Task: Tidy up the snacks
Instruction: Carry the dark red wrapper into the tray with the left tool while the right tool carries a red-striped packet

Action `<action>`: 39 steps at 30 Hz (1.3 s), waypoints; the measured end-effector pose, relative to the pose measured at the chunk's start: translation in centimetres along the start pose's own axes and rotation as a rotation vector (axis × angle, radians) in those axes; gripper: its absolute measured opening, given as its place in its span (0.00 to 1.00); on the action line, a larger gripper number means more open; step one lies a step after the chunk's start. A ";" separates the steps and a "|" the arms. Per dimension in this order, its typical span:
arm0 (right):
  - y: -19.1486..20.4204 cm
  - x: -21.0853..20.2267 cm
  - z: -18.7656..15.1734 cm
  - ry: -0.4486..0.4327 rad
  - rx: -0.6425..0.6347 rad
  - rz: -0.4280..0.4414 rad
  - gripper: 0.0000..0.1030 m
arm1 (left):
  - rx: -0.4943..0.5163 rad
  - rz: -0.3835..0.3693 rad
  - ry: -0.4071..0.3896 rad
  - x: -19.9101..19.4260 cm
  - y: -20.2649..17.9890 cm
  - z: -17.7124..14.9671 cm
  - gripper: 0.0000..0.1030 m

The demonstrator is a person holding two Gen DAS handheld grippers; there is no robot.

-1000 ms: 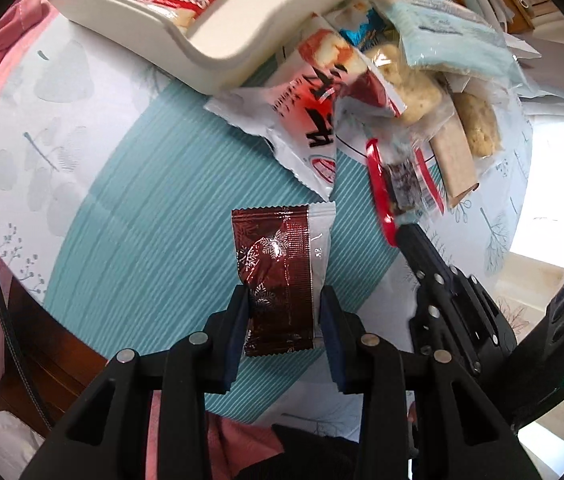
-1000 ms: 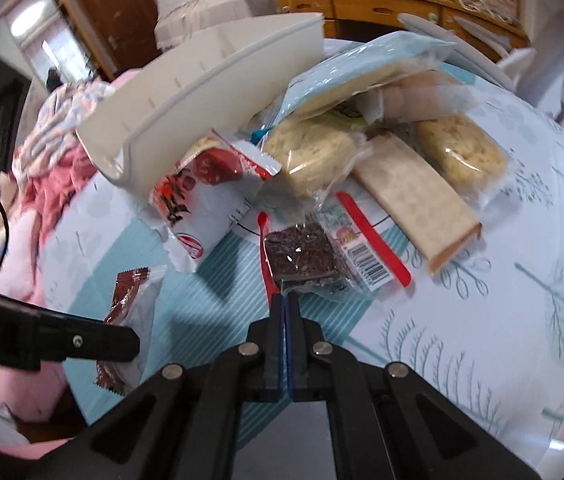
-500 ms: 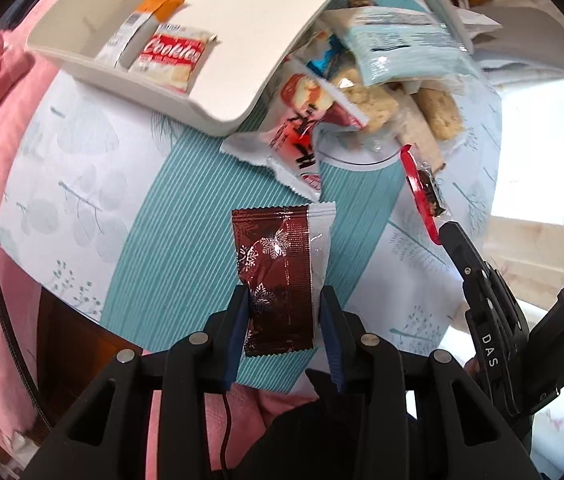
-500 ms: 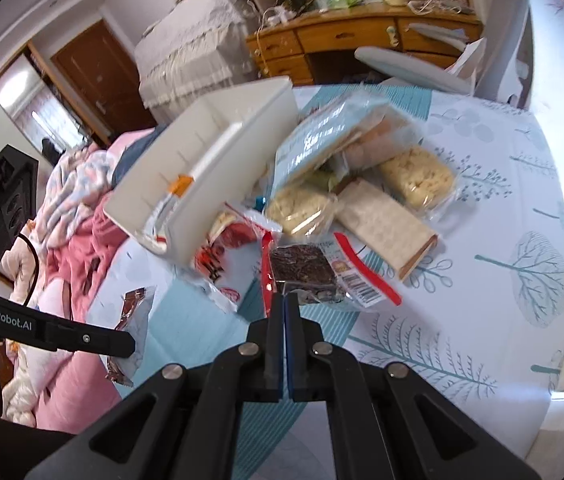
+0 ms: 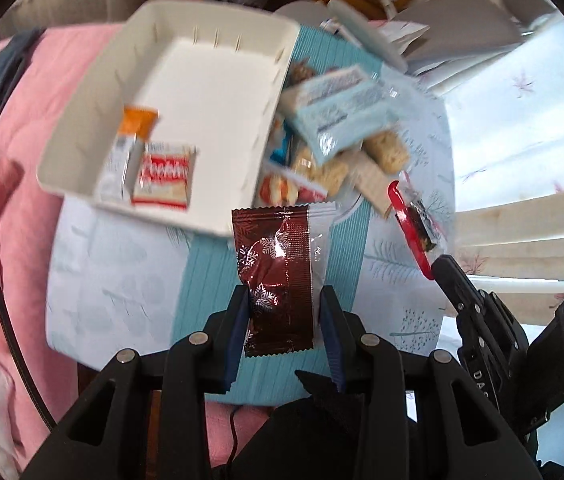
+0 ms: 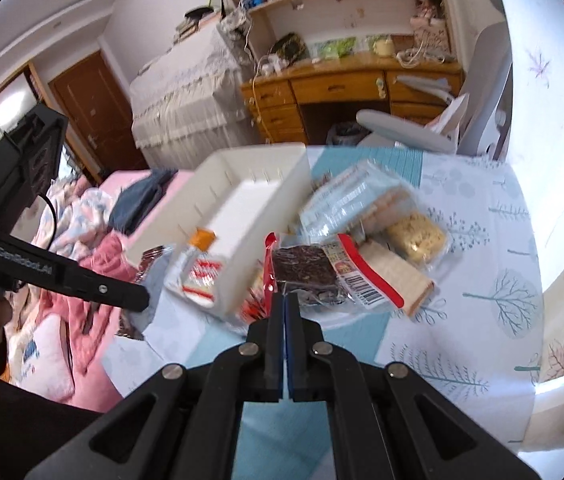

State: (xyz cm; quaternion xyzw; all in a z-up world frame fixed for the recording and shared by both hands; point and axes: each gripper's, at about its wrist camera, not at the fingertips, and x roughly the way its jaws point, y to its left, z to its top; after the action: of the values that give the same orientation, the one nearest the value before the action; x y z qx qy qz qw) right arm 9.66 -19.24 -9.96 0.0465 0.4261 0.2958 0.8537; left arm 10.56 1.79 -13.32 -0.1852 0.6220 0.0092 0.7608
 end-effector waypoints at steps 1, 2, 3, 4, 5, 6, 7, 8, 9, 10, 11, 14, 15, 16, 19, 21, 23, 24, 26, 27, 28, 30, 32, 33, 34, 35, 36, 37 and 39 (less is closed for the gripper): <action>0.6 -0.1 0.4 -0.017 0.006 -0.002 0.00 | 0.013 -0.007 -0.015 -0.6 0.4 0.4 0.32; 1.1 -0.3 0.7 -0.032 0.009 -0.002 0.00 | 0.024 -0.012 -0.025 -1.2 0.7 0.4 0.32; 1.9 -0.4 1.1 -0.053 0.011 -0.004 0.00 | 0.043 -0.020 -0.047 -1.9 1.2 0.8 0.32; 2.4 -0.5 1.4 -0.070 0.012 -0.007 0.00 | 0.057 -0.023 -0.062 -2.4 1.5 1.0 0.32; 3.1 -0.6 1.7 -0.086 0.014 -0.008 0.00 | 0.071 -0.026 -0.079 -2.9 1.8 1.2 0.32; 4.0 -0.6 2.0 -0.105 0.016 -0.009 0.00 | 0.088 -0.033 -0.102 -3.6 2.2 1.5 0.32; 4.5 -0.6 2.2 -0.116 0.016 -0.010 0.00 | 0.101 -0.043 -0.124 -4.2 2.7 1.8 0.32; 5.3 -0.6 2.5 -0.129 0.015 -0.012 0.00 | 0.108 -0.050 -0.135 -4.5 3.1 2.0 0.32; 6.0 -0.5 2.7 -0.140 0.013 -0.013 0.00 | 0.118 -0.057 -0.152 -5.0 3.6 2.3 0.33; 6.9 -0.3 2.9 -0.153 0.009 -0.014 0.00 | 0.118 -0.066 -0.149 -5.4 4.0 2.5 0.32; 7.4 -0.2 3.0 -0.160 0.007 -0.015 0.00 | 0.124 -0.070 -0.163 -5.8 4.5 2.8 0.32; 9.6 0.5 3.5 -0.185 -0.004 -0.012 0.00 | 0.138 -0.076 -0.211 -6.7 6.2 3.7 0.33; 10.3 0.8 3.7 -0.195 -0.010 -0.010 0.00 | 0.144 -0.068 -0.235 -7.0 6.9 4.0 0.33; 10.9 1.1 3.8 -0.203 -0.015 -0.009 0.00 | 0.147 -0.066 -0.246 -7.2 7.4 4.2 0.32; 12.7 2.2 4.1 -0.222 -0.023 -0.007 0.00 | 0.157 -0.053 -0.287 -7.8 9.3 5.0 0.33; 13.6 2.7 4.1 -0.230 -0.020 -0.002 0.00 | 0.158 -0.043 -0.301 -7.9 10.5 5.4 0.33; 14.5 3.4 4.3 -0.230 -0.019 0.005 0.00 | 0.160 -0.035 -0.306 -7.9 11.6 6.0 0.33; 14.8 3.7 4.4 -0.230 -0.019 0.007 0.00 | 0.156 -0.024 -0.312 -7.9 12.2 6.2 0.33; 15.6 4.3 4.5 -0.233 -0.019 0.011 0.00 | 0.156 -0.005 -0.326 -7.8 13.0 6.5 0.33; 15.8 4.5 4.5 -0.233 -0.019 0.014 0.00 | 0.154 0.000 -0.333 -7.7 13.4 6.7 0.33; 16.1 4.9 4.6 -0.228 -0.020 0.015 0.00 | 0.148 0.002 -0.338 -7.7 13.8 6.8 0.33; 16.3 5.3 4.6 -0.220 -0.020 0.014 0.01 | 0.136 -0.005 -0.327 -7.4 14.3 7.0 0.34; 16.5 5.7 4.5 -0.206 -0.032 0.000 0.01 | 0.131 -0.016 -0.301 -6.9 14.6 7.0 0.38; 16.8 5.8 4.5 -0.202 -0.043 -0.010 0.01 | 0.119 -0.018 -0.292 -6.7 14.8 7.0 0.47; 16.9 5.9 4.5 -0.197 -0.048 -0.023 0.03 | 0.110 -0.018 -0.290 -6.6 14.9 6.9 0.54; 16.9 6.0 4.5 -0.188 -0.044 -0.029 0.05 | 0.107 -0.019 -0.291 -6.5 14.9 6.8 0.56; 16.7 6.1 4.4 -0.177 -0.037 -0.030 0.10 | 0.106 -0.020 -0.292 -6.4 14.8 6.7 0.56; 16.5 6.1 4.3 -0.169 -0.032 -0.033 0.16 | 0.107 -0.018 -0.293 -6.4 14.6 6.7 0.56; 16.0 6.1 4.1 -0.155 -0.020 -0.045 0.21 | 0.111 -0.010 -0.290 -6.3 14.2 6.5 0.56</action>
State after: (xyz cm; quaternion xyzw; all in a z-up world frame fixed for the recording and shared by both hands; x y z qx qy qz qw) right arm 8.11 -2.05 -6.33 0.0511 0.3567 0.2762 0.8910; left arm 11.77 18.30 -10.21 -0.1424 0.5043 -0.0023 0.8517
